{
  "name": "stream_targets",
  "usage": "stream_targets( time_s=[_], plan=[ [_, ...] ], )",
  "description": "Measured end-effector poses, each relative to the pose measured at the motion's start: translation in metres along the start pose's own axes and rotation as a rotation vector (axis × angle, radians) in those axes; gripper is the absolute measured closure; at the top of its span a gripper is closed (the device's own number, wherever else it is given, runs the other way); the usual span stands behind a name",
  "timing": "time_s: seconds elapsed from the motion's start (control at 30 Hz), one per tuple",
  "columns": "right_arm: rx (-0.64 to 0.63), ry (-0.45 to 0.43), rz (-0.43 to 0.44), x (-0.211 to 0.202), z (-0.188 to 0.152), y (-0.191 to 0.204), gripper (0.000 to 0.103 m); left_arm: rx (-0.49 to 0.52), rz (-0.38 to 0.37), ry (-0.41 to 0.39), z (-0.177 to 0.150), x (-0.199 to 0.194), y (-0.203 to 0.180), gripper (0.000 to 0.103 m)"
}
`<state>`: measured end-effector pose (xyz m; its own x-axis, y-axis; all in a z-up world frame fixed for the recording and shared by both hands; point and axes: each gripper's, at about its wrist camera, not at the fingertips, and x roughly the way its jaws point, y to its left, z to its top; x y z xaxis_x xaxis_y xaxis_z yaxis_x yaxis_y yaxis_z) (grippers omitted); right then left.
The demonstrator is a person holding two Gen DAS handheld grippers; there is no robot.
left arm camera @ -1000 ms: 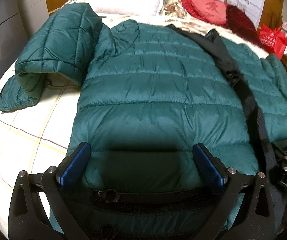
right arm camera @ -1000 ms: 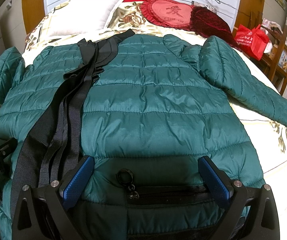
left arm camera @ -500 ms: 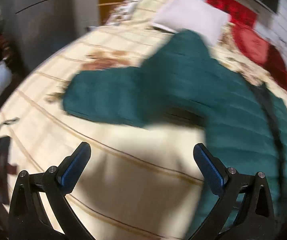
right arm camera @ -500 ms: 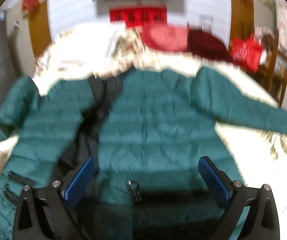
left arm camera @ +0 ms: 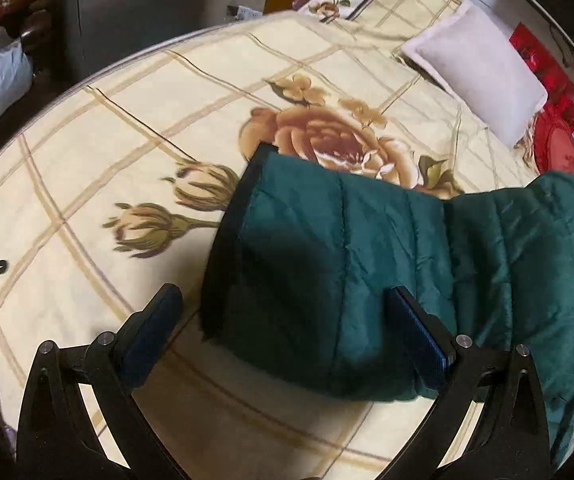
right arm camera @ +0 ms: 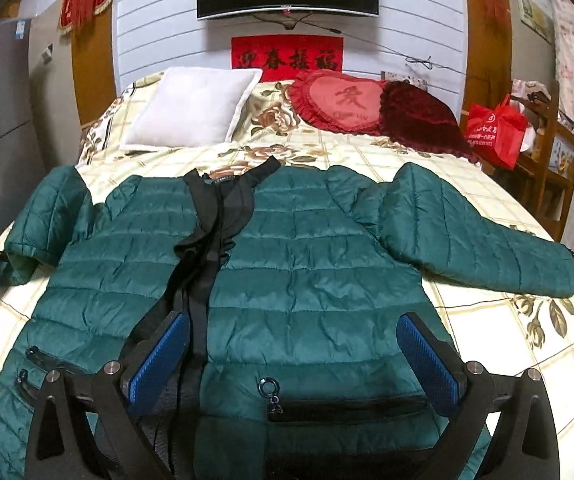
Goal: Fold large clothes
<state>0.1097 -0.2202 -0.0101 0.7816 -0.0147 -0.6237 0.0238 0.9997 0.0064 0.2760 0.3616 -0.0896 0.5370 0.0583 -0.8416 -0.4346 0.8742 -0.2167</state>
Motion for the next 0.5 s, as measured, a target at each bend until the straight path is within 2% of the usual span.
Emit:
stream_targets(
  time_s=[0.23,0.27,0.3,0.33,0.37,0.4,0.5],
  plan=[
    [0.026,0.015,0.012,0.003,0.000,-0.004,0.000,0.126,0.072,-0.002,-0.006,0.008,-0.020,0.002],
    [0.028,0.017,0.010,0.004,0.000,-0.004,0.000,0.127,0.063,-0.019,-0.007,0.005,-0.020,0.016],
    [0.030,0.019,0.009,0.005,-0.001,-0.004,0.000,0.130,0.049,-0.034,-0.008,0.001,-0.020,0.037],
    [0.032,0.019,0.010,0.005,0.000,-0.005,0.000,0.129,0.023,-0.043,-0.008,-0.002,-0.020,0.051],
    [0.034,0.018,0.009,0.005,-0.001,-0.005,0.000,0.123,-0.032,-0.038,-0.009,-0.004,-0.018,0.075],
    [0.034,0.017,0.007,0.005,-0.001,-0.005,0.000,0.121,-0.056,-0.033,-0.008,-0.004,-0.019,0.077],
    [0.037,0.014,0.004,0.004,-0.001,-0.005,0.000,0.186,-0.028,-0.101,-0.013,-0.017,-0.024,0.079]
  ],
)
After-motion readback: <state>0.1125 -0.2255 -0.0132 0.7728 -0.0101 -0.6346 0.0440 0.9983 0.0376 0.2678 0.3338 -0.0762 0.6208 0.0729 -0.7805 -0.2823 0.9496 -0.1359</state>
